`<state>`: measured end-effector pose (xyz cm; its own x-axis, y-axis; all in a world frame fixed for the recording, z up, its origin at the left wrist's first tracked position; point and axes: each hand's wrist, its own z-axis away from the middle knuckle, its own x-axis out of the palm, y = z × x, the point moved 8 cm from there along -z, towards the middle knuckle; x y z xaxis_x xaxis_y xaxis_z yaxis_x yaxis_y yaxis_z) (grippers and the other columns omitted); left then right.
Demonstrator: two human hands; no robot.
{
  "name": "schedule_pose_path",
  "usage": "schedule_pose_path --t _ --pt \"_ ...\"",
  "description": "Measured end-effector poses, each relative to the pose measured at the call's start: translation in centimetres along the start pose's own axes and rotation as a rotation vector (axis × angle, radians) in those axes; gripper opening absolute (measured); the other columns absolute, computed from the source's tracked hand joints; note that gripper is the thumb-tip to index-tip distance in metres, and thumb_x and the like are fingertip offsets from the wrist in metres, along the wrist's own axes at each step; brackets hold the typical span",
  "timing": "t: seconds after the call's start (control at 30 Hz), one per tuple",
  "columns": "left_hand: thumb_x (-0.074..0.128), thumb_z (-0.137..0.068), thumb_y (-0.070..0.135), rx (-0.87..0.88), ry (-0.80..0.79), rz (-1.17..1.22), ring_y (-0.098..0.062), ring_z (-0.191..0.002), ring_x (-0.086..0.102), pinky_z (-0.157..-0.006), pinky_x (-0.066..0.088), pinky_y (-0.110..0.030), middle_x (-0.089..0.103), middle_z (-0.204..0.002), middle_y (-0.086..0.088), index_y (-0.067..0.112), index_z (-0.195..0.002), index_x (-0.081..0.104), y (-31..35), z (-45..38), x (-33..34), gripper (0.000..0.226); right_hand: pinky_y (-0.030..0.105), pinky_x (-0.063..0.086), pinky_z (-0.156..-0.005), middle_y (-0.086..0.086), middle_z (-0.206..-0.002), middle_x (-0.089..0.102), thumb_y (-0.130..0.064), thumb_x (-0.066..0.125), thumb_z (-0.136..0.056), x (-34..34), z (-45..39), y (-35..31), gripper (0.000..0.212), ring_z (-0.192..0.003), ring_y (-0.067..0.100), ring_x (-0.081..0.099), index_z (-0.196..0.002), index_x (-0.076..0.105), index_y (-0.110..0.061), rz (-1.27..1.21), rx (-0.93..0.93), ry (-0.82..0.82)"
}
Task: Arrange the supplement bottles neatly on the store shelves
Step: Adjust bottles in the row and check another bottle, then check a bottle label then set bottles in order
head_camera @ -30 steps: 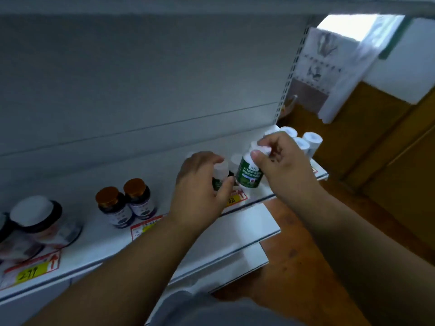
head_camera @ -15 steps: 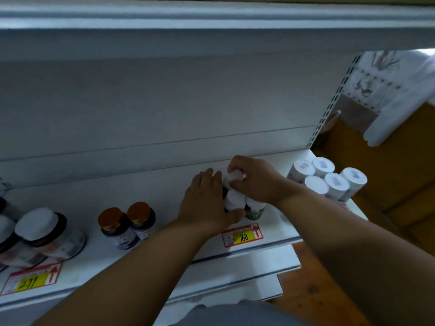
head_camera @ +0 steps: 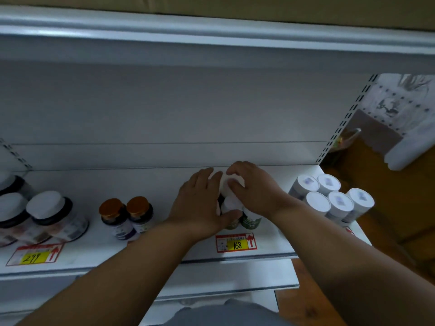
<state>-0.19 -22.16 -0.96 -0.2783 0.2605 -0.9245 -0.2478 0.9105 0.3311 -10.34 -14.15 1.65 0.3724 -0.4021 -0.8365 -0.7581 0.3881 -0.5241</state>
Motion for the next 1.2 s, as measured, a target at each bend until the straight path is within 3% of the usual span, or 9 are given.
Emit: schedule_pose_path --t 0.1,0.23,0.3,0.43,0.57,0.7,0.87,1.03,1.2 --pt "0.043 -0.077 0.078 -0.048 0.088 0.002 -0.022 -0.139 0.026 -0.112 0.019 -0.036 0.030 -0.154 -0.005 0.017 -0.150 0.027 0.7 1.6 -2.7 0.096 0.007 0.031 -0.069 -0.014 -0.107 0.051 -0.031 0.051 -0.094 -1.4 0.2 -1.6 0.022 -0.095 0.001 0.048 -0.114 0.056 -0.027 -0.044 -0.050 0.070" --pt "0.058 -0.083 0.053 -0.115 0.298 -0.046 -0.031 -0.109 0.056 -0.091 0.043 -0.036 0.060 -0.121 -0.012 0.007 -0.125 0.057 1.5 6.3 -6.1 0.062 0.003 0.029 -0.066 -0.028 -0.096 0.045 -0.035 0.051 -0.092 -2.3 1.4 -4.6 0.015 -0.086 -0.010 0.042 -0.107 0.052 -0.039 -0.129 -0.130 0.066" --pt "0.066 -0.083 0.045 -0.234 0.323 -0.062 -0.028 -0.105 0.056 -0.087 0.044 -0.035 0.061 -0.116 -0.009 0.010 -0.121 0.058 1.2 9.0 -6.7 0.052 0.005 0.031 -0.064 -0.027 -0.096 0.048 -0.036 0.053 -0.090 -2.4 2.4 -6.6 0.013 -0.088 -0.010 0.045 -0.101 0.051 -0.041 -0.178 -0.199 0.067" --pt "0.066 -0.085 0.042 -0.412 0.374 -0.100 -0.026 -0.102 0.054 -0.085 0.043 -0.036 0.060 -0.112 -0.005 0.015 -0.118 0.059 0.5 16.1 -8.0 0.043 0.016 0.037 -0.073 -0.009 -0.099 0.057 -0.024 0.061 -0.089 -1.3 4.7 -13.1 0.014 -0.090 -0.001 0.047 -0.103 0.061 -0.023 -0.288 -0.397 0.058" --pt "0.062 -0.088 0.044 -0.586 0.419 -0.137 -0.020 -0.109 0.052 -0.091 0.040 -0.031 0.058 -0.118 0.001 0.019 -0.123 0.055 -1.6 23.7 -10.9 0.044 0.018 0.043 -0.077 -0.010 -0.097 0.061 -0.026 0.060 -0.088 2.0 7.0 -21.2 0.011 -0.092 0.006 0.056 -0.099 0.061 -0.026 -0.374 -0.528 -0.091" --pt "0.061 -0.088 0.045 -0.709 0.488 -0.142 -0.014 -0.111 0.051 -0.093 0.042 -0.031 0.058 -0.118 0.006 0.023 -0.125 0.054 -4.2 30.4 -13.7 0.044 0.010 0.038 -0.075 -0.012 -0.098 0.058 -0.030 0.060 -0.088 5.6 9.2 -29.0 0.012 -0.089 0.000 0.051 -0.100 0.060 -0.027 -0.403 -0.656 -0.162" --pt "0.054 -0.088 0.052 -0.825 0.521 -0.147 -0.006 -0.110 0.051 -0.089 0.042 -0.023 0.056 -0.117 0.014 0.029 -0.124 0.053 -10.1 40.2 -16.1 0.043 0.025 0.044 -0.083 -0.010 -0.101 0.058 -0.028 0.062 -0.088 11.9 10.9 -38.7 0.013 -0.098 0.006 0.053 -0.101 0.062 -0.024 -0.403 -0.729 -0.244" --pt "0.052 -0.089 0.054 -0.897 0.526 -0.217 0.000 -0.106 0.049 -0.087 0.042 -0.020 0.055 -0.115 0.019 0.033 -0.124 0.052 -17.0 48.2 -21.8 0.041 0.009 0.038 -0.078 -0.014 -0.098 0.058 -0.030 0.061 -0.088 16.1 11.4 -49.0 0.010 -0.093 -0.002 0.049 -0.097 0.061 -0.027 -0.420 -0.766 -0.235" --pt "0.054 -0.088 0.051 -0.910 0.553 -0.163 -0.002 -0.105 0.050 -0.086 0.039 -0.020 0.057 -0.112 0.017 0.030 -0.121 0.054 -22.7 51.7 -24.9 0.039 0.002 0.033 -0.077 -0.018 -0.095 0.053 -0.029 0.062 -0.089 20.3 11.1 -54.4 0.009 -0.092 -0.009 0.046 -0.097 0.059 -0.029 -0.393 -0.761 -0.267"
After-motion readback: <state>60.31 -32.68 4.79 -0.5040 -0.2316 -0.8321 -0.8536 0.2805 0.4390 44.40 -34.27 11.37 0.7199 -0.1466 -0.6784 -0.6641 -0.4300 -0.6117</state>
